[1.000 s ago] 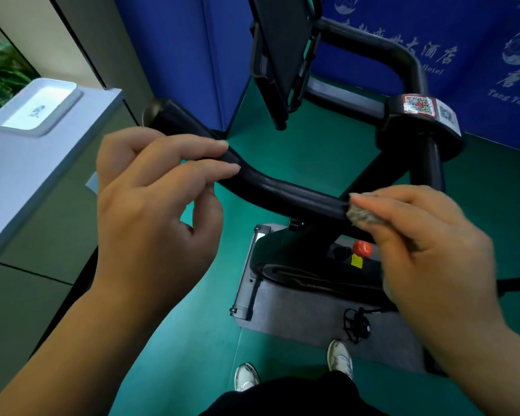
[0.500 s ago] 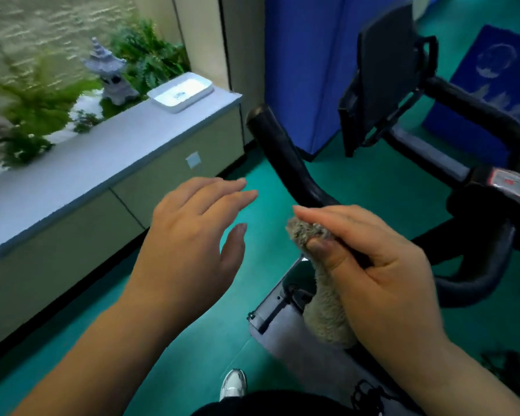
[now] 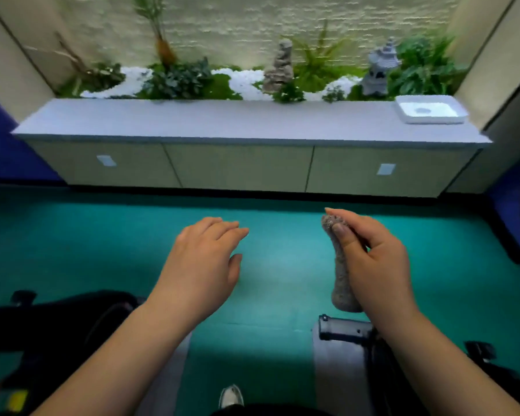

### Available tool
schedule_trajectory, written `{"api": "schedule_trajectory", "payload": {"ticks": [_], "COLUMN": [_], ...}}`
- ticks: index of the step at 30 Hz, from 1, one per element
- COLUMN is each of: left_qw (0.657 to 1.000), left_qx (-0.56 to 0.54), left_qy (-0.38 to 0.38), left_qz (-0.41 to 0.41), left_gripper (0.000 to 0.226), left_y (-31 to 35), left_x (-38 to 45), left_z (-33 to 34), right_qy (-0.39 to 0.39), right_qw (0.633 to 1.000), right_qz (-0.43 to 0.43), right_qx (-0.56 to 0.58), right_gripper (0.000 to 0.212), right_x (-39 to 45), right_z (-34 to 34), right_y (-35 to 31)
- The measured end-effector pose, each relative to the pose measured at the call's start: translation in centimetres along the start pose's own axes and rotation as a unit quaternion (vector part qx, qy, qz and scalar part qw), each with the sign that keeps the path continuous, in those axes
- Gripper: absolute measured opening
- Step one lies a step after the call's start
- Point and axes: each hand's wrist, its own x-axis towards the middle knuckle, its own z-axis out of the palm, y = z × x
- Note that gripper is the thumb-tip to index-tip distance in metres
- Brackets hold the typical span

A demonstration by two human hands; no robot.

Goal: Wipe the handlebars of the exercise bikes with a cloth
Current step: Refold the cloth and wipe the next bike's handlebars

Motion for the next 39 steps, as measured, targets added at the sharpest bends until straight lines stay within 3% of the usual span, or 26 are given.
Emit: {"api": "schedule_trajectory", "payload": {"ticks": [9,14,20,33,39], "left_qw": [0.987,0.980,0.977,0.962,0.945], "left_qx": [0.025,0.024,0.018,-0.004,0.020], "left_qy": [0.022,0.043,0.118,0.128,0.116], "left_qz": [-0.158,-0.192,-0.177,-0.239,-0.305], "left_gripper": [0.045,0.045,0.043,0.041,0.043], "left_y": [-8.5,-13.9,-20.2,-32.0,-36.4], "left_x": [-11.7,-18.4,-24.7,-29.7,-30.0], "left_z": [-4.5,-8.4,-13.5,-16.4,-17.0], "right_qy": [-0.141,-0.186,-0.208,-0.232,-0.281], "right_qw": [0.990,0.980,0.972,0.965,0.946], "right_qz": [-0.031,-0.061,-0.108,-0.125,-0.161], "right_qx": [0.005,0.020,0.030,0.021,0.023], "right_gripper": [0.023,0.026,0.026,0.029,0.016], "right_x": [-3.3,-7.2,-12.3,-15.5,-13.4], "right_z": [11.4,19.0,27.5,37.6,42.6], "right_y": [-4.3,-8.4,-13.0,-18.7,-21.0]}}
